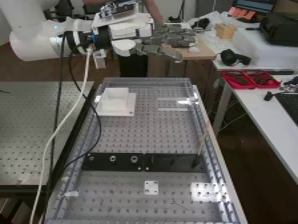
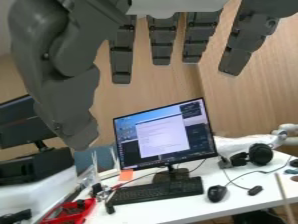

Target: Grab the paper clip and place it in the clear container

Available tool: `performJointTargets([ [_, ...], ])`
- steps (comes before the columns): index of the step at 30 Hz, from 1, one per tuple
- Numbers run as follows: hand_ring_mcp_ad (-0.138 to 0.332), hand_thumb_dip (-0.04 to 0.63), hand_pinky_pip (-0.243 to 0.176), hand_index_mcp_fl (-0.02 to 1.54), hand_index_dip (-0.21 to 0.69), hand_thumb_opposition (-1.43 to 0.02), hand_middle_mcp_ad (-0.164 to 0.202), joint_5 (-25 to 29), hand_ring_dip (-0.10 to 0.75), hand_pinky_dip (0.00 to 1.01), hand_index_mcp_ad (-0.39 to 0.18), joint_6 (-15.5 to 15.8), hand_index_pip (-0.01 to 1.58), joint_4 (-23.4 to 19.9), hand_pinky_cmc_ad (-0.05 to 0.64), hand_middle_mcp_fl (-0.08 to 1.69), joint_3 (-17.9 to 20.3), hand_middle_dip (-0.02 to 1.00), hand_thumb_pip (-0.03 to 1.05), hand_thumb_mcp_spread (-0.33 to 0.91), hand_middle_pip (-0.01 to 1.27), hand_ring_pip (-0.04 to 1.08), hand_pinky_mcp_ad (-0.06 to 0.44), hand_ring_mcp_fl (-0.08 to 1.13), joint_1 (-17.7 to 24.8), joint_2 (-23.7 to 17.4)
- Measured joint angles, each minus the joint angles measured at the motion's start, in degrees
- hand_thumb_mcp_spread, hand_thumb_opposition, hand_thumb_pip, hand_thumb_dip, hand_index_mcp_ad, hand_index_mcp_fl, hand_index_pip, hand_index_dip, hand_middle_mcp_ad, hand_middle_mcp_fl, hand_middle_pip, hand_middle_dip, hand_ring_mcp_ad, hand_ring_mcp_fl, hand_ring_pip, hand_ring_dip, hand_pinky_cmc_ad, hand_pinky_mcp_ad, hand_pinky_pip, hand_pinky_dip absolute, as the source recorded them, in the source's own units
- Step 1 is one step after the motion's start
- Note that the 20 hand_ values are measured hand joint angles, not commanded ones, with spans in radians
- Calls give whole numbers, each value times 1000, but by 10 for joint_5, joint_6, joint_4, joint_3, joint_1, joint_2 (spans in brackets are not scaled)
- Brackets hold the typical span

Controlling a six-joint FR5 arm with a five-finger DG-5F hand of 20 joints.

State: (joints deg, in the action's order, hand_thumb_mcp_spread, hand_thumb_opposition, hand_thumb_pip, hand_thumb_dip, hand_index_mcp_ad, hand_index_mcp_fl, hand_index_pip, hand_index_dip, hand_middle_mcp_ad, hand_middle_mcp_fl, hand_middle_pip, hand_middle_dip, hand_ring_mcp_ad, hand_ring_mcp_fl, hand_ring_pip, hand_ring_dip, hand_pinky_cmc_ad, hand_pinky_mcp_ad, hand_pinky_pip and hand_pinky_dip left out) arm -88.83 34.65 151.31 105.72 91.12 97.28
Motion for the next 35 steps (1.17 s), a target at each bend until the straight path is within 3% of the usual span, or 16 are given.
performJointTargets([
  [14,115,284,-93,239,93,-853,66,6,75,419,-147,31,150,39,367,5,-9,155,595,316,120,94,279,7,-7,-16],
  [35,115,286,-89,262,93,-838,70,11,75,422,-134,37,119,59,367,5,-10,155,586,316,124,91,290,5,-8,-24],
])
